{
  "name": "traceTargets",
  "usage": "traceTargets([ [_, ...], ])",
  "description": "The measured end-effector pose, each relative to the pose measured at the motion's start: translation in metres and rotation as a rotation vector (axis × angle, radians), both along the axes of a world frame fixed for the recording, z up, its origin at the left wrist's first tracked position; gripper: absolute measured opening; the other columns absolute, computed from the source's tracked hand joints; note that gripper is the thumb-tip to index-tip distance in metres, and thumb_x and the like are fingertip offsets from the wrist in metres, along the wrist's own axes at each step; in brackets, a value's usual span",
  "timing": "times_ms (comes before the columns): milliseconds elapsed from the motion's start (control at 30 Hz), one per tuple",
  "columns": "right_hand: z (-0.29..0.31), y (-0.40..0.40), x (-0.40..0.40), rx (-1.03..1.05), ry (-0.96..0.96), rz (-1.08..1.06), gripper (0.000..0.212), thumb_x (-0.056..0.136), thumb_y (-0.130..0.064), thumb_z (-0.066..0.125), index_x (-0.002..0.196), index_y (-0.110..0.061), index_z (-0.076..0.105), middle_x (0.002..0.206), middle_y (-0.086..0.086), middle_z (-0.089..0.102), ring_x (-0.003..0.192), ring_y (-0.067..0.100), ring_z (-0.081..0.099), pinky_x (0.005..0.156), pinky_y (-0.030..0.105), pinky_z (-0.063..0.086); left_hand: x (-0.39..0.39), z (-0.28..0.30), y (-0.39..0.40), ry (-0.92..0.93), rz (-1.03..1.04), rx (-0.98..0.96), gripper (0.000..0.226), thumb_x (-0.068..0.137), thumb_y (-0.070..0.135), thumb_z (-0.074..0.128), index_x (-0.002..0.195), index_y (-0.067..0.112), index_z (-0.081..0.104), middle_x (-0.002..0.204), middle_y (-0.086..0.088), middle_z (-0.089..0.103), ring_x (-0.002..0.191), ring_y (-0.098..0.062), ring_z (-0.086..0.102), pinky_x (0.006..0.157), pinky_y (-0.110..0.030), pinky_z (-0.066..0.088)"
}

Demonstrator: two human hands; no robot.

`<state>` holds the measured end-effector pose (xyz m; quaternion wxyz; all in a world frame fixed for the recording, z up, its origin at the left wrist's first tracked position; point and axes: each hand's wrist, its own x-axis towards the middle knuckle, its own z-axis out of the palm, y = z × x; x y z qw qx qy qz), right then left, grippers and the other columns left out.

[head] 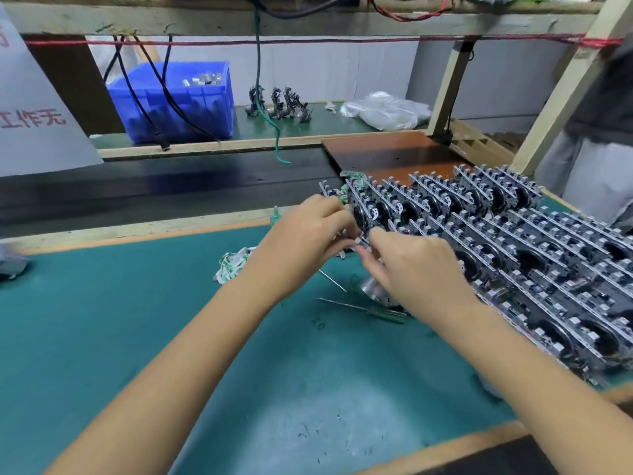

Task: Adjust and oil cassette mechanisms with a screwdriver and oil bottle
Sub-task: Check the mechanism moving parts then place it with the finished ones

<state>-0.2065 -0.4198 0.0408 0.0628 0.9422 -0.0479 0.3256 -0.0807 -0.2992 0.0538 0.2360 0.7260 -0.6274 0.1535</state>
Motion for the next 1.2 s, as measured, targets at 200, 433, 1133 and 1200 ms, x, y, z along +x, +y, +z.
traceTargets([
  [200,-0.015,0.005,0.010,-0.152,-0.032,-0.008,0.029,0.088,-0.023,0.058,0.061,-0.014,0.054,0.045,-0.002,0.048,0.033,0.018,0.048,0.036,0.020,0.024,0.006,-0.020,0.009,0.007,-0.002,-0.008,0.019,0.087,0.016,0.064,0.080,-0.001,0.064,0.079,-0.014,0.060,0.073,-0.031,0.058,0.068,-0.028,0.035],
  [433,-0.025,0.023,0.016,-0.281,0.114,-0.034,0.027,0.065,-0.027,0.082,0.060,-0.021,0.056,0.046,-0.006,0.052,0.036,0.012,0.052,0.035,0.021,0.026,0.008,-0.041,0.030,-0.117,0.016,0.016,0.036,0.092,0.029,0.042,0.085,0.002,0.066,0.080,-0.010,0.062,0.078,-0.020,0.049,0.053,-0.038,0.049],
  [1133,-0.011,0.021,0.022,0.389,0.065,-0.147,0.023,0.095,-0.035,0.047,0.077,-0.019,0.048,0.074,0.012,0.065,0.067,0.034,0.055,0.058,0.036,0.031,0.021,0.000,0.003,-0.342,0.051,0.267,0.019,0.096,0.012,0.045,0.114,0.015,0.049,0.112,-0.002,0.049,0.102,-0.019,0.049,0.064,-0.027,0.031],
  [1200,-0.009,0.011,0.020,0.395,0.034,-0.208,0.024,0.094,-0.033,0.047,0.075,-0.019,0.044,0.070,0.013,0.063,0.062,0.032,0.050,0.056,0.034,0.029,0.020,0.005,-0.015,-0.363,0.054,0.258,0.020,0.095,0.012,0.046,0.114,0.016,0.048,0.111,-0.001,0.049,0.102,-0.017,0.048,0.062,-0.025,0.024],
])
